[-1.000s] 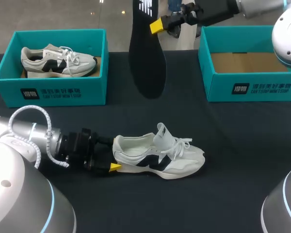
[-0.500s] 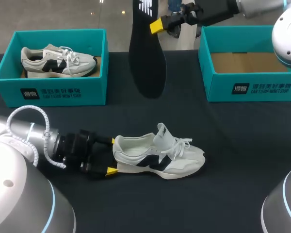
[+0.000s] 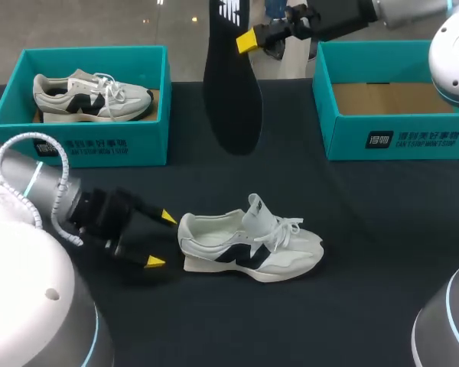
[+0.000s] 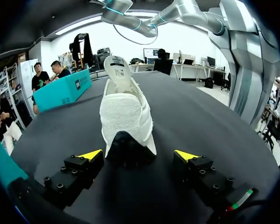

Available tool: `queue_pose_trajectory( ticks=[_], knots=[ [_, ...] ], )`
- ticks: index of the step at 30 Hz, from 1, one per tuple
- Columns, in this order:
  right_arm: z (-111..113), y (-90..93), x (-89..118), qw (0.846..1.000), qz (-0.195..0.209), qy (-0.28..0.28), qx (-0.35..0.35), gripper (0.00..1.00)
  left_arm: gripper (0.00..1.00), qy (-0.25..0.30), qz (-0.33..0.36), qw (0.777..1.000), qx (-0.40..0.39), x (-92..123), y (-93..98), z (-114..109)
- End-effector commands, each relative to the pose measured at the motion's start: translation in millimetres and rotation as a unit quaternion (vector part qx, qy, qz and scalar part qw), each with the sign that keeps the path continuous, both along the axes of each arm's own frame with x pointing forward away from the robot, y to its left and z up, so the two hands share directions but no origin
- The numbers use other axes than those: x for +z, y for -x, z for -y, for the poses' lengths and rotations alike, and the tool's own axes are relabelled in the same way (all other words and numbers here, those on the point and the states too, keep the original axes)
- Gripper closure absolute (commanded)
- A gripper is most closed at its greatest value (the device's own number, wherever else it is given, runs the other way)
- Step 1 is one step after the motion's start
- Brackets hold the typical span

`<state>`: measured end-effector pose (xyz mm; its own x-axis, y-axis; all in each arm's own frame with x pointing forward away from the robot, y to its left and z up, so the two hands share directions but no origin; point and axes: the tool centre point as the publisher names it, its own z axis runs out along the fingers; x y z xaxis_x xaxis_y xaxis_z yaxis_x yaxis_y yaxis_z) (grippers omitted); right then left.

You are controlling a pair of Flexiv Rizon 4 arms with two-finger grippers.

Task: Take the shoe out of the shoebox, open the shoe tongue, remove and reinsert the insole, then place the shoe into the shoebox

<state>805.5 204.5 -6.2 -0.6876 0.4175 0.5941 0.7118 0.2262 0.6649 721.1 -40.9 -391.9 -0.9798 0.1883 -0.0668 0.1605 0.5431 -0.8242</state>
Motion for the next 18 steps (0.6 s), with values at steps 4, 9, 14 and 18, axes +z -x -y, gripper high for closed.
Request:
queue_pose_trajectory(
  ticks=[4,9,14,18],
  knots=[
    [-1.6,-1.0,-0.2,1.0,0.0,0.0,0.0,1.0,0.0,-0.141,0.005,0.99,-0.028,50.0,-2.0,-19.8],
    [-1.6,-1.0,-0.2,1.0,0.0,0.0,0.0,1.0,0.0,-0.175,0.007,0.984,-0.03,61.9,0.1,-21.0],
    [-1.6,-1.0,-0.2,1.0,0.0,0.0,0.0,1.0,0.0,-0.172,0.006,0.985,-0.018,64.0,-1.6,-19.9],
    [-1.6,-1.0,-0.2,1.0,0.0,0.0,0.0,1.0,0.0,-0.172,0.006,0.985,-0.018,64.0,-1.6,-19.9]
  ],
)
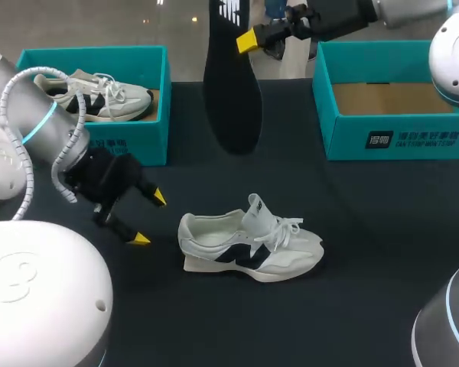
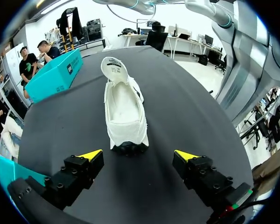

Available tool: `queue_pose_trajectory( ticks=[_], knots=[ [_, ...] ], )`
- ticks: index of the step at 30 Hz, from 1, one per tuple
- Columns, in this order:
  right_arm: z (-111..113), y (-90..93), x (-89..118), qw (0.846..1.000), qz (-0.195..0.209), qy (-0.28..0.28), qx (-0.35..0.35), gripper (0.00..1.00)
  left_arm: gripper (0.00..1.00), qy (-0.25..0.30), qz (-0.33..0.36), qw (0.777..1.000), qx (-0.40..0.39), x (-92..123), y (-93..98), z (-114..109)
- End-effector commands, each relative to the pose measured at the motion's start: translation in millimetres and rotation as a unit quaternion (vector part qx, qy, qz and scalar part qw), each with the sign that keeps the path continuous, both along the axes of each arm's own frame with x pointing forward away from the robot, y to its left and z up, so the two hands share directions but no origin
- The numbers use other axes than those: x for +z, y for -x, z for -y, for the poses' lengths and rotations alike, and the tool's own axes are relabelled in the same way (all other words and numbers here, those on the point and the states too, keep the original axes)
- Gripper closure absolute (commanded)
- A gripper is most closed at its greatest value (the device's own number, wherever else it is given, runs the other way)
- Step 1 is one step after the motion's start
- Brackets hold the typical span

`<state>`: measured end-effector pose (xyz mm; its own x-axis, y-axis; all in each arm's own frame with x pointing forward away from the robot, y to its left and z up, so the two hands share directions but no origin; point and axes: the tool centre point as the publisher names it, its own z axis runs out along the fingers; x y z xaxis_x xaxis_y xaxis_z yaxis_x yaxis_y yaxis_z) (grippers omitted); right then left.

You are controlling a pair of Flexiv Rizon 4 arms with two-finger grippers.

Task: Take the shoe out of the shoebox, open the shoe tongue, remove and reinsert the insole, then place the shoe into the shoebox

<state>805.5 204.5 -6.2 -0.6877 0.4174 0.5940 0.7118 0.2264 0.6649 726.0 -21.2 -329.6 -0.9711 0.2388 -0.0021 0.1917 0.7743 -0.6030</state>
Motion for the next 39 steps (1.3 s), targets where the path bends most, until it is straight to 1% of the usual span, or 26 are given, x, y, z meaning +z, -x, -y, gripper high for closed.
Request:
queue_pose_trajectory(
  ticks=[1,7,8,9,10,12,14,15,16,17,19,25,33,39],
  knots=[
    [-1.5,-1.0,-0.2,1.0,0.0,0.0,0.0,1.0,0.0,-0.007,0.003,1.0,0.001,1.7,3.2,-0.1],
    [-1.5,-1.0,-0.2,1.0,0.0,0.0,0.0,1.0,0.0,-0.007,0.003,1.0,0.001,1.7,3.2,-0.1],
    [-1.5,-1.0,-0.2,1.0,0.0,0.0,0.0,1.0,0.0,-0.032,0.032,0.999,0.005,2.4,4.7,2.5],
    [-1.5,-1.0,-0.2,1.0,0.0,0.0,0.0,1.0,0.0,-0.057,0.037,0.998,0.014,2.9,5.1,5.5],
    [-1.5,-1.0,-0.2,1.0,0.0,0.0,0.0,1.0,0.0,-0.06,0.029,0.998,0.008,4.5,5.0,6.5],
    [-1.5,-1.0,-0.2,1.0,0.0,0.0,0.0,1.0,0.0,-0.104,0.054,0.992,0.035,5.9,3.7,9.5],
    [-1.5,-1.0,-0.2,1.0,0.0,0.0,0.0,1.0,0.0,-0.111,0.037,0.993,0.027,9.7,1.7,11.1],
    [-1.5,-1.0,-0.2,1.0,0.0,0.0,0.0,1.0,0.0,-0.135,0.056,0.988,0.042,11.3,0.3,12.5],
    [-1.5,-1.0,-0.2,1.0,0.0,0.0,0.0,1.0,0.0,-0.143,0.063,0.987,0.046,12.2,-0.6,14.3],
    [-1.5,-1.0,-0.2,1.0,0.0,0.0,0.0,1.0,0.0,-0.141,0.052,0.988,0.04,14.5,-2.1,15.4],
    [-1.5,-1.0,-0.2,1.0,0.0,0.0,0.0,1.0,0.0,-0.159,0.062,0.984,0.045,16.8,-5.4,17.3],
    [-1.5,-1.0,-0.2,1.0,0.0,0.0,0.0,1.0,0.0,-0.168,0.038,0.985,0.032,18.3,-15.9,20.1],
    [-1.5,-1.0,-0.2,1.0,0.0,0.0,0.0,1.0,0.0,-0.185,0.029,0.981,0.042,20.0,-18.3,18.0],
    [-1.5,-1.0,-0.2,1.0,0.0,0.0,0.0,1.0,0.0,-0.185,0.029,0.981,0.042,20.0,-18.3,18.0]
  ],
)
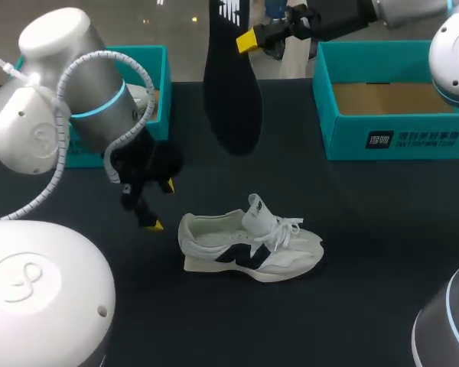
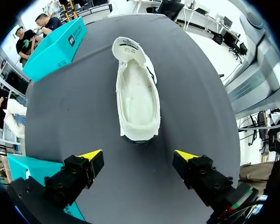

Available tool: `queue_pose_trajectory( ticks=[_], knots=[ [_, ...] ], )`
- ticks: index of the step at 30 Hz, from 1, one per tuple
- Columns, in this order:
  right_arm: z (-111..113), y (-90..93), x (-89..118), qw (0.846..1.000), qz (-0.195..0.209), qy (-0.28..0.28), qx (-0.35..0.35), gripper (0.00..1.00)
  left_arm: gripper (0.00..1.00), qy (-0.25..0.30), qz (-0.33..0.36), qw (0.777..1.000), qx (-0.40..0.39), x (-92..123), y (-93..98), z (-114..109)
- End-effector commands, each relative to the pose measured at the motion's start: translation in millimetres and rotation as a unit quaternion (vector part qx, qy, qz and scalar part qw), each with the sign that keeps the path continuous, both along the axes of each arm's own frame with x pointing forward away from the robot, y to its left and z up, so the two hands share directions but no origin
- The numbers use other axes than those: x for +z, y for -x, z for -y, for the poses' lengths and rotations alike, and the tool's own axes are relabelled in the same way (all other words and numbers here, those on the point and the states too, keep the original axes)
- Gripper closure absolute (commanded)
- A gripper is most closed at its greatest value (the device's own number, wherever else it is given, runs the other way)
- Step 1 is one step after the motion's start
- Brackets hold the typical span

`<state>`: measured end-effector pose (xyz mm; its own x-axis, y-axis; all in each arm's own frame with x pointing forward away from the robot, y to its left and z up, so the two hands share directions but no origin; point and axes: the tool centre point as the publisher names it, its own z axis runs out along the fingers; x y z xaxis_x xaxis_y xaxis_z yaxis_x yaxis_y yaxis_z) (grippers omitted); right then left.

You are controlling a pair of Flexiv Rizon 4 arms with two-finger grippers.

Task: Take the shoe out of the shoebox, open the shoe tongue, remove and reinsert the insole, then place the shoe into the shoebox

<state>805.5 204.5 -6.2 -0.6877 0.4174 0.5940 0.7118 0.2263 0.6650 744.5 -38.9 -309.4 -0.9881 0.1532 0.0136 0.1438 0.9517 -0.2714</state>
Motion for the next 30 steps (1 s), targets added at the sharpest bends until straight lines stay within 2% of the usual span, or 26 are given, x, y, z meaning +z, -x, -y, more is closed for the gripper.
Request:
queue_pose_trajectory(
  ticks=[1,7,15,30],
  knots=[
    [-1.5,-1.0,-0.2,1.0,0.0,0.0,0.0,1.0,0.0,-0.002,0.001,1.0,0.0,-0.2,0.2,0.4],
    [12.3,5.3,9.5,1.0,0.006,-0.007,-0.009,1.0,0.0,-0.002,0.001,1.0,0.0,-0.2,0.2,0.4],
    [34.4,12.1,37.3,1.0,0.02,-0.003,-0.022,1.0,0.0,-0.002,0.001,1.0,0.0,-0.2,0.2,0.4],
    [47.0,22.0,55.1,0.999,0.027,0.008,-0.038,1.0,0.0,-0.002,0.001,1.0,0.0,-0.2,0.2,0.4]
  ],
)
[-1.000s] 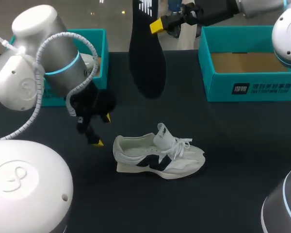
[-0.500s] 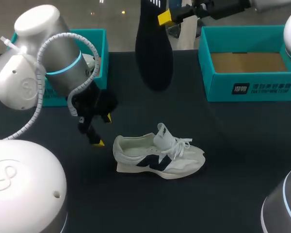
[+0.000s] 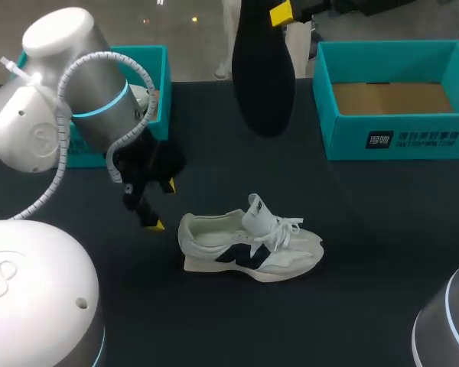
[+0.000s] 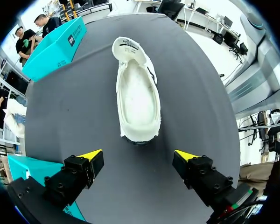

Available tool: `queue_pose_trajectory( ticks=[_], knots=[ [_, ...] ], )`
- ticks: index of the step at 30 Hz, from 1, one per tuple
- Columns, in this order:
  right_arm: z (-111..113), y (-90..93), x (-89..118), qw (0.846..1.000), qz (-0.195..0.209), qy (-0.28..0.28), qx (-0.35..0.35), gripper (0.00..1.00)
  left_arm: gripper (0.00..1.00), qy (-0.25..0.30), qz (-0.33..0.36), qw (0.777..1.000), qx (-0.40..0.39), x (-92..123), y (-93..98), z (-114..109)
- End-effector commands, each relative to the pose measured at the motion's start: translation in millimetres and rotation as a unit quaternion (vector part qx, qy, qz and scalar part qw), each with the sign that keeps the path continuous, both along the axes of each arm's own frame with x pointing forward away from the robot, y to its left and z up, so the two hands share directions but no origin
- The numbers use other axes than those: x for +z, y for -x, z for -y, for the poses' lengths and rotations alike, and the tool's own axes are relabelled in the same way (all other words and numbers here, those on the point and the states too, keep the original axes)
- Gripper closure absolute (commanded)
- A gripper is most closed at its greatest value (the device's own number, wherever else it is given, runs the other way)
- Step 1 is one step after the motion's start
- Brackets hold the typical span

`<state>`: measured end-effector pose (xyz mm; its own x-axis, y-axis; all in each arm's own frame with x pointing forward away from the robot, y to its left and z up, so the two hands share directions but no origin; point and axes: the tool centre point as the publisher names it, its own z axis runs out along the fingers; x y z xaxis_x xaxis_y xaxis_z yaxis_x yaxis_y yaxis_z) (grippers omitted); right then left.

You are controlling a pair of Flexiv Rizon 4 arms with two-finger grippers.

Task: Take the shoe out of the shoebox, open the shoe tongue, remove and reinsert the insole, then place the shoe into the shoebox

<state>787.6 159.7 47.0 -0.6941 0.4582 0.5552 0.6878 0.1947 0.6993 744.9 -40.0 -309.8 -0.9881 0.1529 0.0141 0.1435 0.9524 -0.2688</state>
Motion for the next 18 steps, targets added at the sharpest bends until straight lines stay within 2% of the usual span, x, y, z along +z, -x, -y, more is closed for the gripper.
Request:
queue_pose_trajectory(
  ticks=[1,4,10,18],
  knots=[
    [2.6,4.1,1.9,1.0,0.002,0.004,-0.013,1.0,0.0,0.0,0.001,1.0,0.0,0.2,0.6,-0.8],
    [2.6,4.1,1.9,1.0,0.002,0.004,-0.013,1.0,0.0,0.0,0.001,1.0,0.0,0.2,0.6,-0.8],
    [2.6,4.1,1.9,1.0,0.002,0.004,-0.013,1.0,0.0,0.006,-0.005,1.0,0.009,8.4,-6.4,14.2],
    [2.6,4.1,1.9,1.0,0.002,0.004,-0.013,1.0,0.0,-0.002,0.011,1.0,0.016,6.0,-16.6,62.6]
  ],
)
